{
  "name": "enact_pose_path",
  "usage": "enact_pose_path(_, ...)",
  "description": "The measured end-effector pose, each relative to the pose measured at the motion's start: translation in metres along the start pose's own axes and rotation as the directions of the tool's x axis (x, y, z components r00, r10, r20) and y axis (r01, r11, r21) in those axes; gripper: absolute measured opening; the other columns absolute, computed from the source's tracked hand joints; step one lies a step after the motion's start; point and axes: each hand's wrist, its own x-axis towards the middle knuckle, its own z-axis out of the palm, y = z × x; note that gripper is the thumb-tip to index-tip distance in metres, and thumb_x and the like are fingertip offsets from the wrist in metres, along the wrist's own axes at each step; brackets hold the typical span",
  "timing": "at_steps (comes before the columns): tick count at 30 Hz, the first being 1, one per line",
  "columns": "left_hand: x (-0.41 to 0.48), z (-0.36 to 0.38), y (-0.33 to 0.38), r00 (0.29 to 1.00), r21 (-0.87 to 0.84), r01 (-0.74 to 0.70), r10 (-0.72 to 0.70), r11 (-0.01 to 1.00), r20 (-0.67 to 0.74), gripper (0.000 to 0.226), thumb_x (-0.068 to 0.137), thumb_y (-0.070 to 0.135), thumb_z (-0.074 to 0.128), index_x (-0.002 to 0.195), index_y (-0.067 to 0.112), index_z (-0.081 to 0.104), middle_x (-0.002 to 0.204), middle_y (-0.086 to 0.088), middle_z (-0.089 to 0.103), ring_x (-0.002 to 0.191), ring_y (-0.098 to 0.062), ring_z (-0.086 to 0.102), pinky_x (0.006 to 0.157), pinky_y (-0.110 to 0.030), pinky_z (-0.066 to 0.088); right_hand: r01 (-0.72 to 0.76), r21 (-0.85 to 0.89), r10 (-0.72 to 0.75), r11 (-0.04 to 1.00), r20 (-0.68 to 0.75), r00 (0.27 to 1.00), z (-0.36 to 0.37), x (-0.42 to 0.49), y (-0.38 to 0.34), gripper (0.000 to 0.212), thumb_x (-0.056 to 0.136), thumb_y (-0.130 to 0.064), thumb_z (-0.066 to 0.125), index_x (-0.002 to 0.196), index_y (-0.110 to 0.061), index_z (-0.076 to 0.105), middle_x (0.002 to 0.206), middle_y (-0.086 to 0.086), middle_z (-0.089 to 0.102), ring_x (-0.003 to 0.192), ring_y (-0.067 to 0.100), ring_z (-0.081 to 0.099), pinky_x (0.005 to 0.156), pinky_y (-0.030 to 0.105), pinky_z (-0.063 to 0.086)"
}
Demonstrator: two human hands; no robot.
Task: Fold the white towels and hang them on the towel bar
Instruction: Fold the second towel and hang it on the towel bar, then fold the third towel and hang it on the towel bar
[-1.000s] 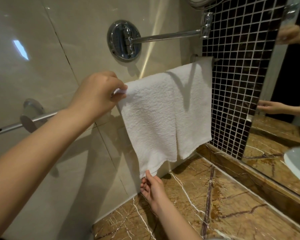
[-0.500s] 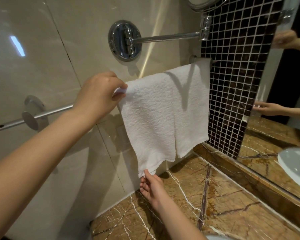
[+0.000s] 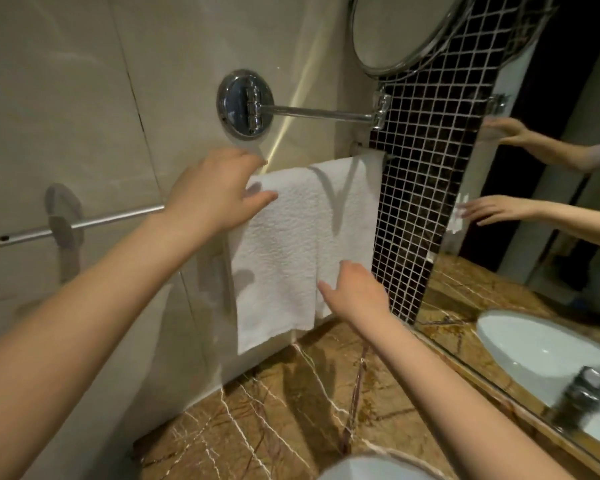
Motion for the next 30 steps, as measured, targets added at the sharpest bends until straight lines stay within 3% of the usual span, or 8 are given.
enact_pose_path(3, -0.008, 0.005, 0.02, 0.997, -0.092, -0.066, 0.069, 0.994, 0.035, 0.062, 0.087, 0.056, 0.043, 0.134, 0.017, 0.049, 0.135, -0.011, 0.052, 0.126, -0.031, 0.045, 0.1, -0.049, 0.04, 0.066, -0.133, -0.102, 0.989, -0.285, 0.953, -0.048, -0.003, -0.003, 0.055, 0.092, -0.046, 0.047, 0.133, -0.011, 0.041, 0.125, 0.01, 0.055, 0.116, 0.028, 0.051, 0.095, 0.044, 0.043)
enact_pose_path(5, -0.02, 0.011, 0.028, 0.994, -0.12, -0.086, 0.093, 0.989, 0.06, 0.067, 0.083, 0.06, 0.036, 0.137, 0.022, 0.046, 0.143, -0.009, 0.046, 0.132, -0.028, 0.04, 0.106, -0.048, 0.036, 0.061, -0.149, -0.111, 0.987, -0.359, 0.927, -0.062, -0.012, -0.004, 0.061, 0.092, -0.046, 0.046, 0.142, -0.012, 0.033, 0.13, 0.008, 0.053, 0.12, 0.025, 0.049, 0.099, 0.044, 0.042)
enact_pose_path(8, -0.035, 0.025, 0.033, 0.989, -0.132, -0.106, 0.118, 0.986, 0.088, 0.07, 0.082, 0.064, 0.027, 0.142, 0.029, 0.038, 0.151, -0.005, 0.035, 0.139, -0.023, 0.031, 0.112, -0.044, 0.027, 0.029, -0.211, -0.105, 0.977, -0.362, 0.926, -0.064, -0.031, -0.005, 0.063, 0.092, -0.049, 0.043, 0.145, -0.017, 0.031, 0.129, 0.004, 0.053, 0.119, 0.022, 0.049, 0.097, 0.041, 0.043)
enact_pose_path(12, -0.041, 0.039, 0.027, 0.979, -0.202, -0.143, 0.169, 0.969, 0.115, 0.064, 0.088, 0.062, 0.031, 0.144, 0.031, 0.033, 0.154, -0.002, 0.029, 0.141, -0.022, 0.025, 0.113, -0.042, 0.022, -0.07, -0.269, -0.031, 0.961, -0.351, 0.936, -0.062, -0.057, -0.01, 0.059, 0.092, -0.049, 0.043, 0.143, -0.021, 0.033, 0.129, 0.001, 0.053, 0.12, 0.02, 0.048, 0.101, 0.04, 0.04)
enact_pose_path(17, -0.037, 0.039, 0.028, 0.953, -0.297, -0.261, 0.294, 0.918, 0.073, 0.062, 0.088, 0.06, 0.034, 0.142, 0.028, 0.038, 0.151, -0.005, 0.036, 0.139, -0.024, 0.03, 0.112, -0.043, 0.024, -0.249, -0.294, 0.121, 0.923, -0.393, 0.912, -0.074, -0.083, -0.019, 0.059, 0.092, -0.05, 0.044, 0.143, -0.021, 0.034, 0.135, 0.002, 0.05, 0.127, 0.021, 0.044, 0.106, 0.046, 0.038)
enact_pose_path(30, -0.057, 0.0, 0.125, 0.861, -0.415, -0.482, 0.504, 0.772, -0.062, 0.057, 0.091, 0.056, 0.038, 0.138, 0.025, 0.046, 0.142, -0.003, 0.048, 0.133, -0.023, 0.039, 0.107, -0.043, 0.033, -0.499, -0.302, 0.289, 0.812, -0.535, 0.794, -0.132, -0.184, 0.002, 0.058, 0.095, -0.051, 0.036, 0.143, -0.02, 0.033, 0.131, 0.003, 0.052, 0.123, 0.023, 0.046, 0.101, 0.041, 0.039)
